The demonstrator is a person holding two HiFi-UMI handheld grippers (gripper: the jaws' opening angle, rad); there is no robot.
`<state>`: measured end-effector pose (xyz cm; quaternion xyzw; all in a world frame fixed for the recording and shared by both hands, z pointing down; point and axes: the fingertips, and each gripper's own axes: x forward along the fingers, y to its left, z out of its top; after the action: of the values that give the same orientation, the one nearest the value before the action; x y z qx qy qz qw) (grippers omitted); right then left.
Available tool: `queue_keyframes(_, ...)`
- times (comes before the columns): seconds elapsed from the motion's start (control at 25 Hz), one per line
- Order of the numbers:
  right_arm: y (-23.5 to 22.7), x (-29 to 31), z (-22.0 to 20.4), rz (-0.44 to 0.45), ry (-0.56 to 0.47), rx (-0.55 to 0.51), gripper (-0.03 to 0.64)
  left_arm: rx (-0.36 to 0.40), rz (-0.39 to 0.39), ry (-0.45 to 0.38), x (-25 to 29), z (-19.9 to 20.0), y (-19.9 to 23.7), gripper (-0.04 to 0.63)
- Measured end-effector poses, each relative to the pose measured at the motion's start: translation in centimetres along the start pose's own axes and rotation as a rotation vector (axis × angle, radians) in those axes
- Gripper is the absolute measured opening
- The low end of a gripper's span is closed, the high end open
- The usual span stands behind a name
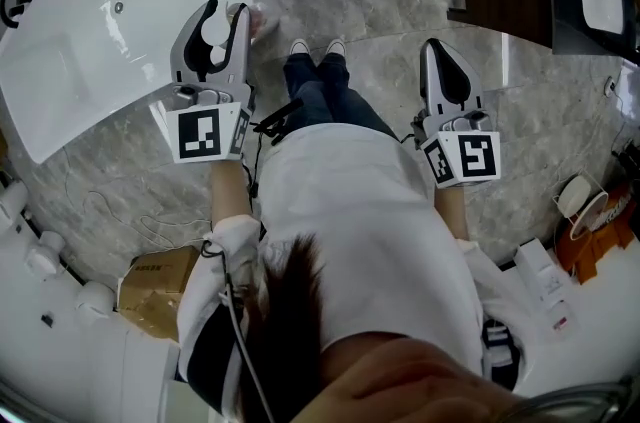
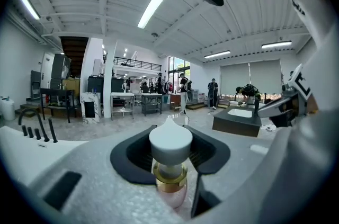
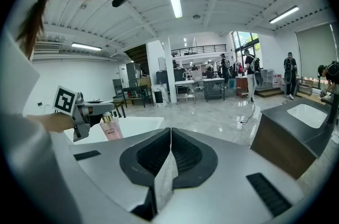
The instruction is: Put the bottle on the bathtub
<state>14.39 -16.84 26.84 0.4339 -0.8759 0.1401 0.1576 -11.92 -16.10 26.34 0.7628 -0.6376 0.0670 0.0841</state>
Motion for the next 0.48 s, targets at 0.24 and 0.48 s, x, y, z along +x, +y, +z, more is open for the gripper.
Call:
queue_keyframes(0.24, -0.5, 2.0, -1.2, 0.049, -0.006, 0.017, 0.014, -0.012, -0.011, 0.016, 3.0, -3.4, -1.3, 0.163)
queue_keyframes(0.48, -0.8, 3.6, -4.5, 0.075, 0.035, 0.044, 0.014, -0.042, -0.026, 0.042, 5.8, -8.5, -2.8, 0.163)
